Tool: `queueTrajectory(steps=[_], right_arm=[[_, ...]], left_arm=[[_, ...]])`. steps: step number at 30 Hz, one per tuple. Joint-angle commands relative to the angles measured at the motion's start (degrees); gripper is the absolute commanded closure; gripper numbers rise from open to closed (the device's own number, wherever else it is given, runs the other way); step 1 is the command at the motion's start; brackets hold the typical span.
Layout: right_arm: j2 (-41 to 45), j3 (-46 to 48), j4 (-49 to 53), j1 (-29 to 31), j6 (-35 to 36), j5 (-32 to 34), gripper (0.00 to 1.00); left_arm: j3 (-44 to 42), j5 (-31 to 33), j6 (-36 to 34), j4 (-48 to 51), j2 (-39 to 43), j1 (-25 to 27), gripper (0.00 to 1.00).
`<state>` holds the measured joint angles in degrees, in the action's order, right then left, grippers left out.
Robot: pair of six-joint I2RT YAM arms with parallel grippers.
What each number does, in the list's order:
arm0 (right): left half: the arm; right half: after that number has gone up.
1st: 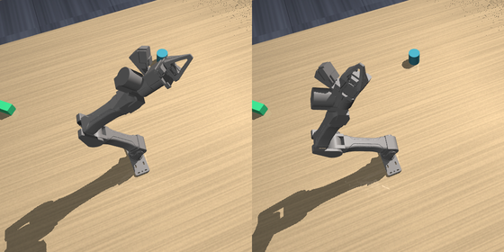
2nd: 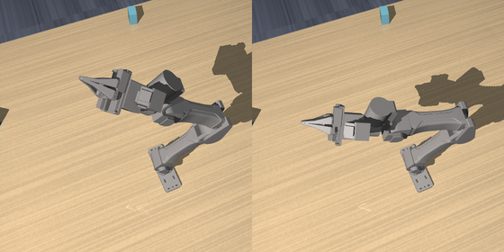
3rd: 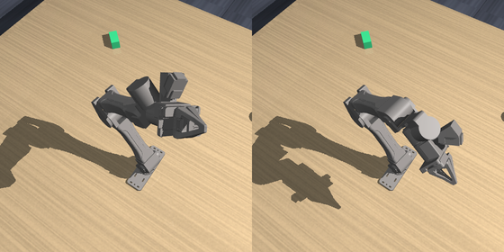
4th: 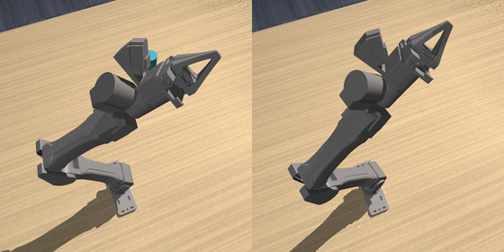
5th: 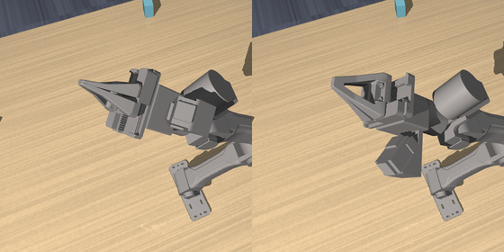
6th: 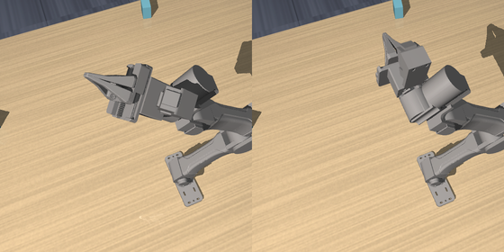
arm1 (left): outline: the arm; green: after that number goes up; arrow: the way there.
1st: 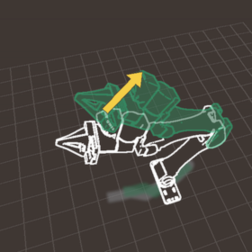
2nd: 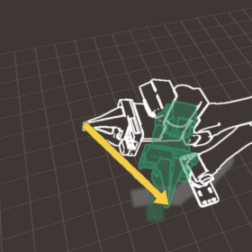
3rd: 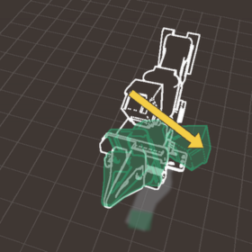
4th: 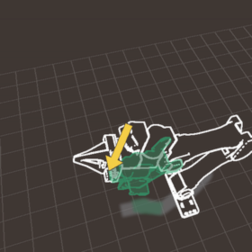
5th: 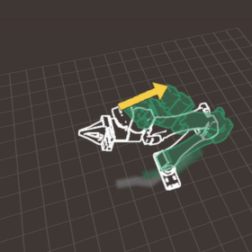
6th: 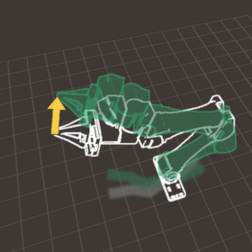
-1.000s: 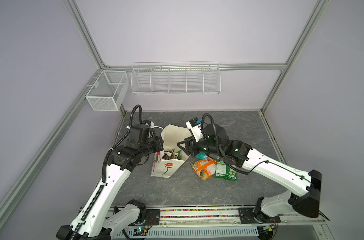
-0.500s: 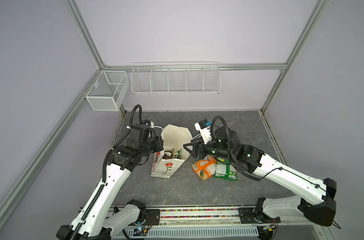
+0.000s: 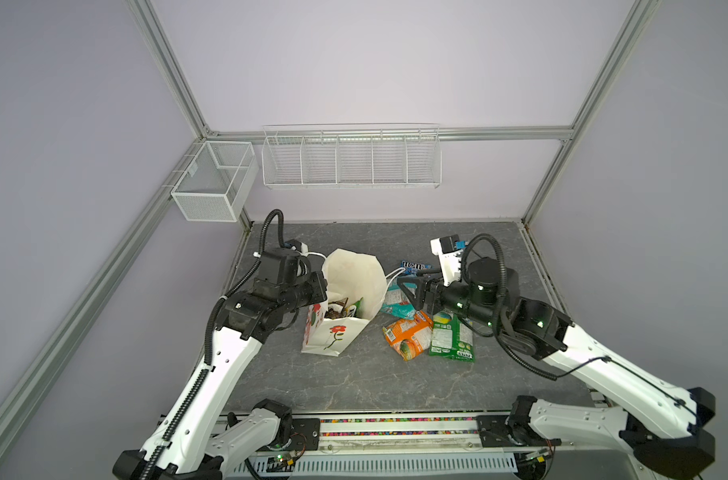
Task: Place the snacks into the paper bag
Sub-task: 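Withdraw the right gripper from the bag toward the green chip bag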
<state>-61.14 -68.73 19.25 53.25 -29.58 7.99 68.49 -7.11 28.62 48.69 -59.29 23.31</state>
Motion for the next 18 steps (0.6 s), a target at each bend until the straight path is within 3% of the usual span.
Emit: queueTrajectory(steps=[1,9,18], right_arm=[[2.6,1.9,2.5,-1.9,-2.2,3.3,0.25],[6.8,6.5,5.7,-5.7,-6.8,5.7,0.23],[7.6,10.3,8.0,-10.4,-11.5,3.7,0.19]], left_arm=[[-0.3,0.3,-0.5,-0.7,0.2,0.3,1.0],[-0.4,0.2,-0.5,-0.8,0.2,0.3,1.0],[-0.5,0.2,-0.4,-1.0,0.1,0.3,1.0]])
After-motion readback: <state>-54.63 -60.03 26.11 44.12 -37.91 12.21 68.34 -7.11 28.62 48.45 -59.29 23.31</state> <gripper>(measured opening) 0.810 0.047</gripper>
